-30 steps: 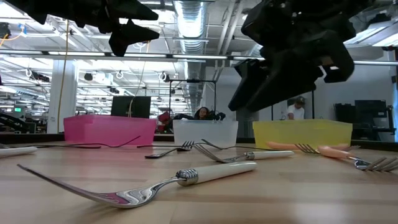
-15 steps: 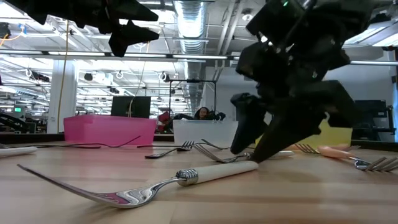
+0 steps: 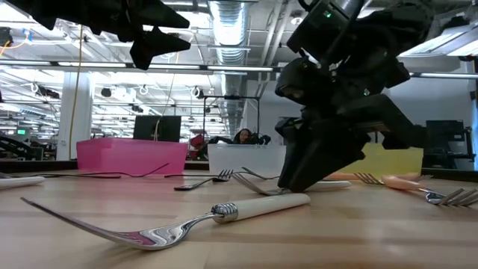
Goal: Sort silverware by color (type)
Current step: Put the white fork into the transparent bin
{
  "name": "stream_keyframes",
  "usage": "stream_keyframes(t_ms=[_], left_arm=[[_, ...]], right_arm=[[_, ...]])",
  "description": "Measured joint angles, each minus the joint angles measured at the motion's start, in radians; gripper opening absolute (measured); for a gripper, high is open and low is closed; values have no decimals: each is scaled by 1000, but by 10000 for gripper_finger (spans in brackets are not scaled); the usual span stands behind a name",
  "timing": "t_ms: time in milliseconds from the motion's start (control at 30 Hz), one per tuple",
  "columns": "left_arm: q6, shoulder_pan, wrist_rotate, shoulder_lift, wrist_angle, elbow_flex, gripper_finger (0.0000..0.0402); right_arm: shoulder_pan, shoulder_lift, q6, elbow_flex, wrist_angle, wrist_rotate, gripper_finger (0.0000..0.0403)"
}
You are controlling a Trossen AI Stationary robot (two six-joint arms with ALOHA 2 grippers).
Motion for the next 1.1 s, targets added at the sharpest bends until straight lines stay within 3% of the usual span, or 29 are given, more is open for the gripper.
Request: stream_keyframes(t_ms=[233,667,1100], left_arm=[[0,0,0,0,-3,0,217],[-1,0,0,0,-3,0,217],[7,0,-1,0,-4,0,217]], right_arm=[[0,20,-1,0,15,12,64],[-9,-62,-1,-9,22,21,59],[-109,-239,0,-7,39,26,14]])
